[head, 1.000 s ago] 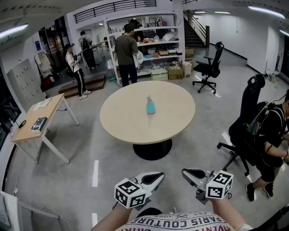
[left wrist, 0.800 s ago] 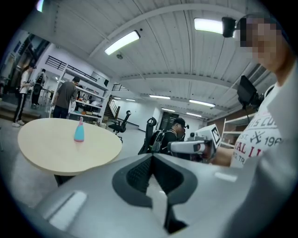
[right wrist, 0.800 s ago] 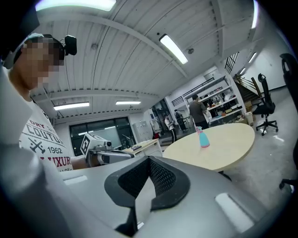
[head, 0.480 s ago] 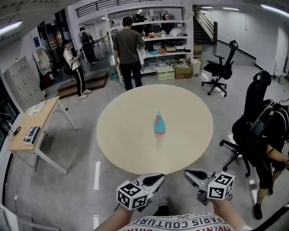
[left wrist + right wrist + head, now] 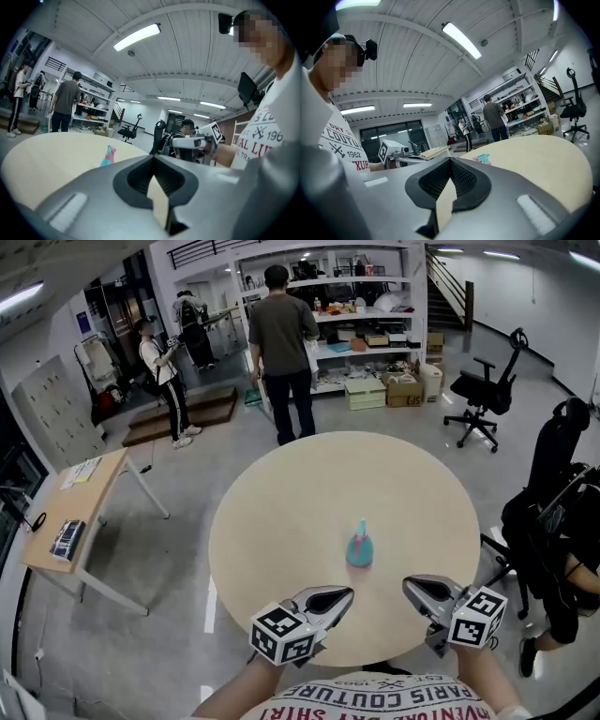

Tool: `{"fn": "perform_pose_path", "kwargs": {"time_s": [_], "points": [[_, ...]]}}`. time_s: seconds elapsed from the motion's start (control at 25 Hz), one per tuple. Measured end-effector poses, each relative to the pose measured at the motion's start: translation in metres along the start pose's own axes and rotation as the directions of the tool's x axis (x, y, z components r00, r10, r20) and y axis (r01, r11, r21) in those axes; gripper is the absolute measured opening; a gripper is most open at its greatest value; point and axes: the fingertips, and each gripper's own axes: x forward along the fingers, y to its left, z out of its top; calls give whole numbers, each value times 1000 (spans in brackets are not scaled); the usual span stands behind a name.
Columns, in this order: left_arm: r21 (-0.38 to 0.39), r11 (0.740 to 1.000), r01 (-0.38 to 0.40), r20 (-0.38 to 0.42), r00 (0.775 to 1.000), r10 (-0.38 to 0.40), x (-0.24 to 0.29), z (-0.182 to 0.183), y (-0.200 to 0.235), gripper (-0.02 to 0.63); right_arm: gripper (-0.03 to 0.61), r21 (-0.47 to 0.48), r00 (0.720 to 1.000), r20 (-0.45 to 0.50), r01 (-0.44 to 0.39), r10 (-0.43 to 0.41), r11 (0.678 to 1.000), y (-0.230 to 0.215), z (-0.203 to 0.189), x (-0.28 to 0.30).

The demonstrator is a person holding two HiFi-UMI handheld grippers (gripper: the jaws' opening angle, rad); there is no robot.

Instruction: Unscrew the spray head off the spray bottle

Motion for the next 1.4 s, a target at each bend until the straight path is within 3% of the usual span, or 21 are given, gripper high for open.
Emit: {"fn": "perform_pose_path", "kwargs": {"time_s": [0.32,0.56,0.64,0.72,0.88,1.12,1.4], "points": [[18,1000,23,-9,1000,-23,14,5,13,0,2,1,1000,-8,-25,25,1000,-22,12,23],[28,997,-73,-18,997,73,33,-21,51,2,2,37,999,-25,-21,22,999,-49,1,29],[55,994,-92,-44,995,95,54,-36,66,141,2,55,999,-39,-15,17,998,-66,-3,29],[85,988,-126,-69,989,132,74,-50,85,189,2,72,999,-52,-11,14,997,-83,-6,32],[141,969,-202,-84,973,215,102,-78,121,350,2,101,997,-81,-6,14,995,-102,-16,40],[123,955,-271,-94,954,283,156,-88,160,420,2,129,993,-120,-3,19,992,-140,-12,42],[263,921,-286,-82,945,317,187,-88,174,420,2,135,989,-142,-14,33,991,-165,-13,61]]}}
